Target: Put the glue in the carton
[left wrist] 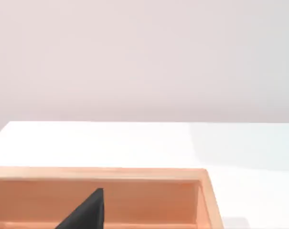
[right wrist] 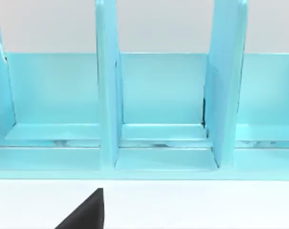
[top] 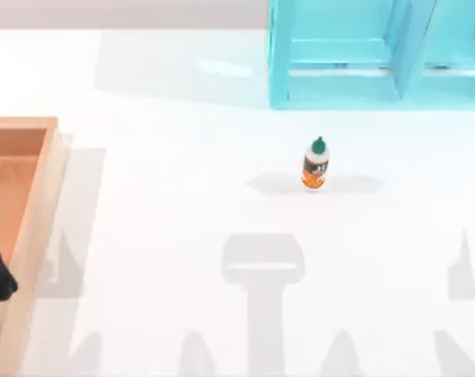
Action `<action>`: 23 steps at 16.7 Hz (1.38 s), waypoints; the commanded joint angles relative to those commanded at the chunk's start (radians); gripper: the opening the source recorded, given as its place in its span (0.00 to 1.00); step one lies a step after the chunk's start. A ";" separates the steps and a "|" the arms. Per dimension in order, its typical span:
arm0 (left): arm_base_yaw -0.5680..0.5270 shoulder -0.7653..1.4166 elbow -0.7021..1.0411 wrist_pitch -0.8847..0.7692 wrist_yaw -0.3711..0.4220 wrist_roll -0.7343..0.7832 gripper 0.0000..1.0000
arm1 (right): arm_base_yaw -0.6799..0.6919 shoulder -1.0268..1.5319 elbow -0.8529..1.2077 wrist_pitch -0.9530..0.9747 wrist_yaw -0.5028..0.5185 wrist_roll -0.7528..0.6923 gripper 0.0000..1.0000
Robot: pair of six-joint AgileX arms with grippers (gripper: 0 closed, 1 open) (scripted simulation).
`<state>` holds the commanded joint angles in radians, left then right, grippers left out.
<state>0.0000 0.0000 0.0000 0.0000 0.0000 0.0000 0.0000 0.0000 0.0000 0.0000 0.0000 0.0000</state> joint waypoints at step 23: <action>-0.835 1.768 0.855 0.659 -0.788 -0.263 1.00 | 0.000 0.000 0.000 0.000 0.000 0.000 1.00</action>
<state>-0.8351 1.7675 0.8550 0.6587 -0.7879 -0.2631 0.0000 0.0000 0.0000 0.0000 0.0000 0.0000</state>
